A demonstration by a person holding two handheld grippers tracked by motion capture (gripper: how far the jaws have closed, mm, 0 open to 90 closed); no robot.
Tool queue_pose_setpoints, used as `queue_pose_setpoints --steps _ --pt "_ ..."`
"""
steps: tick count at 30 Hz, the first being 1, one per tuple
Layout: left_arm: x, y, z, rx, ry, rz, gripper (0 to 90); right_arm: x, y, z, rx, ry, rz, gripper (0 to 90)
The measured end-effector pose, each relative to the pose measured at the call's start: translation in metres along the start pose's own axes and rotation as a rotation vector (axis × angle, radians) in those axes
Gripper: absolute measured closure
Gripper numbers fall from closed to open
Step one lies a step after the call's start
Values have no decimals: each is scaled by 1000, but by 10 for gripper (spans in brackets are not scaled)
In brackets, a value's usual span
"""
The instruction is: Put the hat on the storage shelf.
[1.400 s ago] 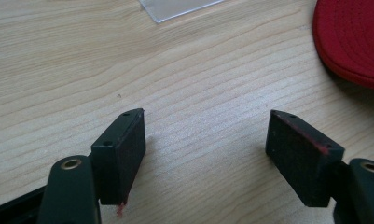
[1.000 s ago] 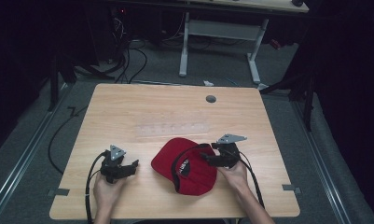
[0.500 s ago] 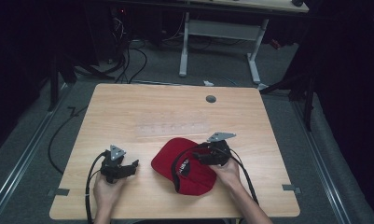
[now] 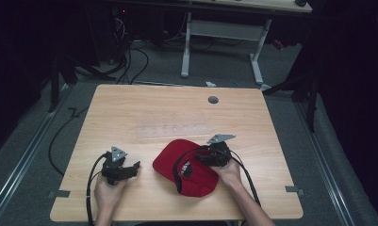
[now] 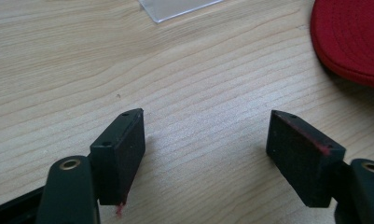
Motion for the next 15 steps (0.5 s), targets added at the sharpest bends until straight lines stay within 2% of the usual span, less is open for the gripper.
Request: queue_pose_setpoints --steps 4,9,10,15 --pt "0 0 0 0 1 0 284 -1 1 -1 27 15 -21 633" --pt "0 0 0 0 1 0 284 -3 3 -5 63 11 -21 720" --pt "0 0 0 0 1 0 284 -3 4 -6 79 13 -27 760" --pt "0 0 0 0 1 0 283 -3 1 -13 109 17 -37 813"
Point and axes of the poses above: each handheld gripper's, and its own axes: z roughly forward along the jaws, x roughly out of its top, y roughly to its right, the point moved 1 cm from there along z, roughly forward along the jaws, and after that the axes turned 2 degrees about z, right-handed, at the moved point
